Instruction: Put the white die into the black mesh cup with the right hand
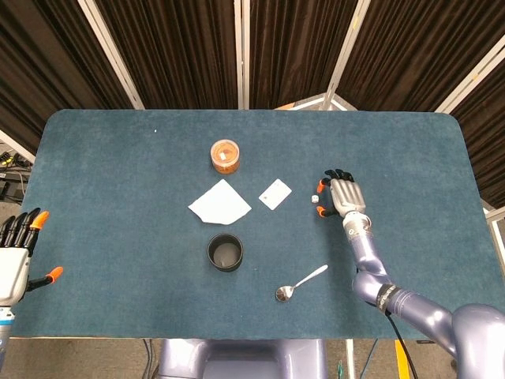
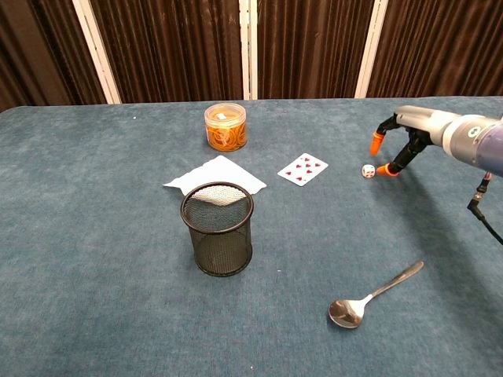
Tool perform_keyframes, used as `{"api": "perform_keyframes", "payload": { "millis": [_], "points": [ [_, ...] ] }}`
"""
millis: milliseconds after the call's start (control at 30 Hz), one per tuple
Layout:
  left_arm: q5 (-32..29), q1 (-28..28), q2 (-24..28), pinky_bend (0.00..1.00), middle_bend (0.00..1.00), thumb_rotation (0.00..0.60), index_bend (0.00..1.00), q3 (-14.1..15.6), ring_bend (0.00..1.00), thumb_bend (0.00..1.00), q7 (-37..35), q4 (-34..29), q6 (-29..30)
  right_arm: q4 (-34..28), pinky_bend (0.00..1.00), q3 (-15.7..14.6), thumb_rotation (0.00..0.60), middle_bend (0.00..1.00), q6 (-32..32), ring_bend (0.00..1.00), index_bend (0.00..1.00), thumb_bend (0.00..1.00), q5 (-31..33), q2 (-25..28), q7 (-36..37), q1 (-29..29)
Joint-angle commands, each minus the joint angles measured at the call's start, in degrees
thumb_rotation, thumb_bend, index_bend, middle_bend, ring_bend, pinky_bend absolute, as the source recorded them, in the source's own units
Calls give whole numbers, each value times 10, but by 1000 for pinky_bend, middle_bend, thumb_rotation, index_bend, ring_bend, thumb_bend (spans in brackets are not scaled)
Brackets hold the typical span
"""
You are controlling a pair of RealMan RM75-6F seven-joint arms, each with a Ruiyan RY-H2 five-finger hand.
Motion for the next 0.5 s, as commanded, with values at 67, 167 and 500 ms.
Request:
{"api": "perform_keyframes", "payload": {
  "millis": [67, 167, 500],
  "points": [
    [-2, -3, -2, 0, 0, 600, 0, 2, 0, 46, 4, 2, -8, 28, 0, -5, 600, 128, -15, 0, 422, 210, 0, -16, 10, 6],
    [-1, -4, -4, 0, 0, 600, 0, 2, 0, 46, 6, 2, -8, 50, 0, -5, 600, 131, -23, 0, 423, 228, -3, -28, 22, 10],
    [-2, -7, -6, 0, 0, 600, 0, 2, 0, 46, 7, 4, -11, 108, 0, -3, 600, 150, -33, 0, 466, 281, -25, -60, 56, 20]
  ]
}}
